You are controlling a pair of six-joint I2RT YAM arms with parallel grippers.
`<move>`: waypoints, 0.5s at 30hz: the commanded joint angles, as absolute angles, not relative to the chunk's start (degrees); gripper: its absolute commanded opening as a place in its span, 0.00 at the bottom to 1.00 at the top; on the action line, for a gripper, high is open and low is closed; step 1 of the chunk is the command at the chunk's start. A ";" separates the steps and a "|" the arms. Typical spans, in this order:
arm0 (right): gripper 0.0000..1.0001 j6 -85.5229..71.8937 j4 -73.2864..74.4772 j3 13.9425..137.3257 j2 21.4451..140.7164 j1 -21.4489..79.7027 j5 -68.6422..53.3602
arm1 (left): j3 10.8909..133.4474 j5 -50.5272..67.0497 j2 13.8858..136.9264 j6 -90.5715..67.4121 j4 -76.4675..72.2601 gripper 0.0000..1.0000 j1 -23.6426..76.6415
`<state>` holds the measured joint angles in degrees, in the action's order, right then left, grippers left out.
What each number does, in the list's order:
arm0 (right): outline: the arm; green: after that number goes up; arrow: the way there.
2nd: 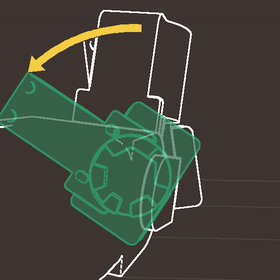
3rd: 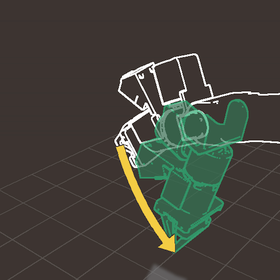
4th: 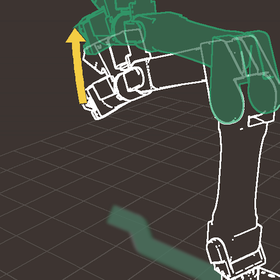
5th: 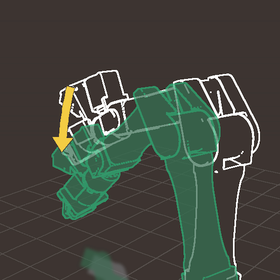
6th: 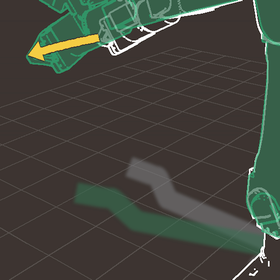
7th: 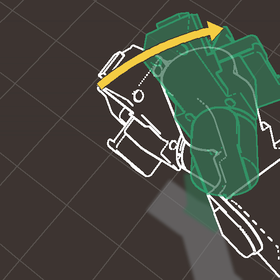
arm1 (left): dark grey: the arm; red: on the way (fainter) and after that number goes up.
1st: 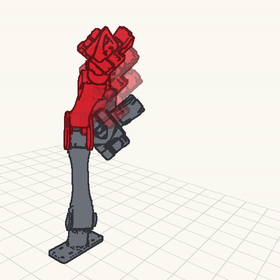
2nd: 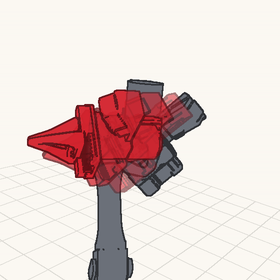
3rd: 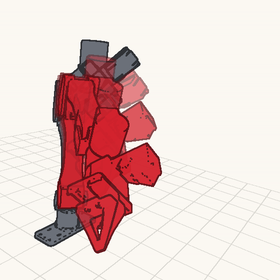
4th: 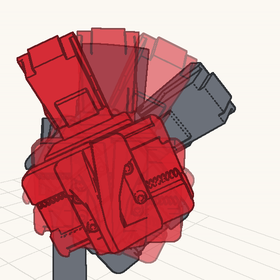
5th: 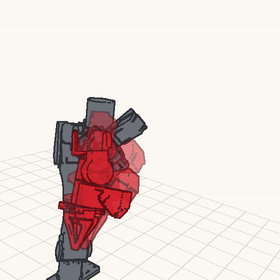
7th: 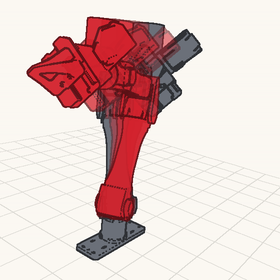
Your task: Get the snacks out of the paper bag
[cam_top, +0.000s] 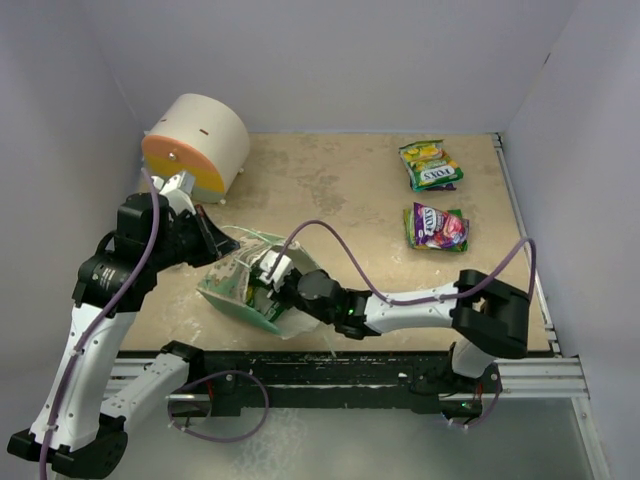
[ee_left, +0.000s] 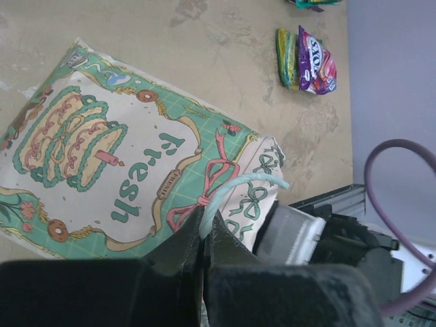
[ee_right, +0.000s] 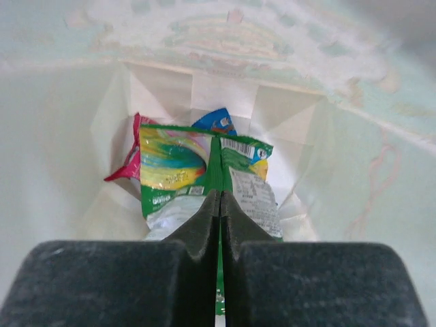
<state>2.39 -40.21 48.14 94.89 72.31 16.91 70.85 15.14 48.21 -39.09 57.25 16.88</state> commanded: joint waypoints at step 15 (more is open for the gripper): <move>0.25 6.35 -30.74 48.42 88.27 72.34 12.16 | 70.66 15.42 48.93 -33.70 52.70 0.00 16.88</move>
<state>3.51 -32.12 47.81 84.27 72.31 14.98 70.78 14.79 48.42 -35.40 56.14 16.88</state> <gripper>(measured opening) 0.148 0.006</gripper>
